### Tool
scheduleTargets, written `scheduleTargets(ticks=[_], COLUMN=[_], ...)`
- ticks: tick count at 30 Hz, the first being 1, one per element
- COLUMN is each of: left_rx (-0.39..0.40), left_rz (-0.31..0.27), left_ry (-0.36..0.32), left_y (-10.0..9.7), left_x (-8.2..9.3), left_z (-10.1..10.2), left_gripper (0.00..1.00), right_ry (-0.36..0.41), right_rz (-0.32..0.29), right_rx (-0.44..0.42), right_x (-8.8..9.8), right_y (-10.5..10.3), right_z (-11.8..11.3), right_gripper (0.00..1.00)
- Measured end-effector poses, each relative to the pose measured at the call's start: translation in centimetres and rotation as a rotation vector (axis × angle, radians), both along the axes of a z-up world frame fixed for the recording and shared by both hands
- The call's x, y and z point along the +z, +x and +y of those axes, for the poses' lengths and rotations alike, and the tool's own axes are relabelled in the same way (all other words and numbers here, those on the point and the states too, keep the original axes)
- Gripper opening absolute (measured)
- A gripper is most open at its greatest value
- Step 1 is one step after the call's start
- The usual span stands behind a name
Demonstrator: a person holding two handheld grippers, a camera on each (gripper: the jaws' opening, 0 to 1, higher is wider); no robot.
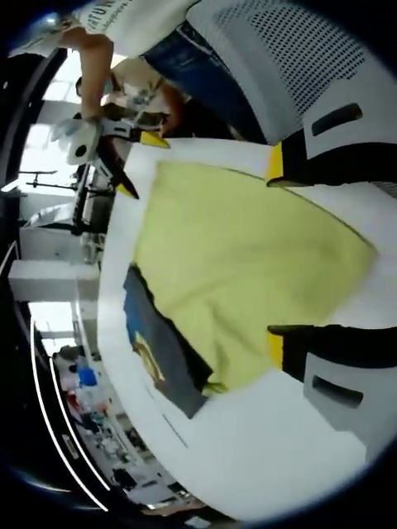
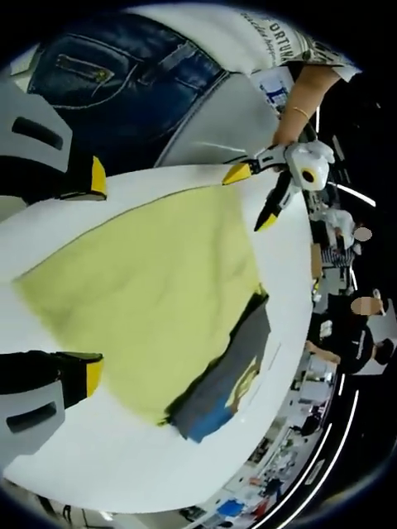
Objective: Fold the garment on the visible template until the final outline fits inside the template.
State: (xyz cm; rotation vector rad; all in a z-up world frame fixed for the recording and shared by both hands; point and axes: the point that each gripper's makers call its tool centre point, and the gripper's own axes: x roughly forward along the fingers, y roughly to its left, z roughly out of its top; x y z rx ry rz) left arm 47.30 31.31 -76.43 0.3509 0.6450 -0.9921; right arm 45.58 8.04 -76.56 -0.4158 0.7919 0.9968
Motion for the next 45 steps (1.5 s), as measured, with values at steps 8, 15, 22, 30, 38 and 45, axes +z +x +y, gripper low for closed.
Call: scheduleTargets(ticks=[8,15,22,30,38,45], left_rx=[-0.041,-0.07,-0.11,-0.112,-0.135,-0.13], left_rz=[0.009,-0.01,-0.032,-0.042,-0.02,0.003], left_ry=[0.064,0.128,0.181,0.196,0.23,0.266], left_y=[-1.3,-1.5,-1.9,-1.6,-1.9,-2.4], left_x=[-1.2,-1.9,-2.4,-2.2,-2.4,-2.3], left_z=[1.0,1.8,2.1,1.9,1.5,1.7], left_gripper=[0.52,0.44,0.4,0.35,0.16,0.02], right_ry=[-0.056,-0.125,-0.144,-0.149,-0.148,-0.17], right_rz=[0.001,-0.005,0.007,-0.01,-0.005,0.01], right_rx=[0.039,0.095,0.113,0.105,0.103,0.081], right_x=[-1.2,-2.3,-2.9,-2.9,-2.8,-2.7], right_y=[-0.5,-0.8,-1.2,-0.5,-0.2,0.1], right_z=[-0.7,-1.2,-1.5,-1.6,-1.4,-2.1], right_gripper=[0.63,0.5,0.46,0.42,0.16,0.0])
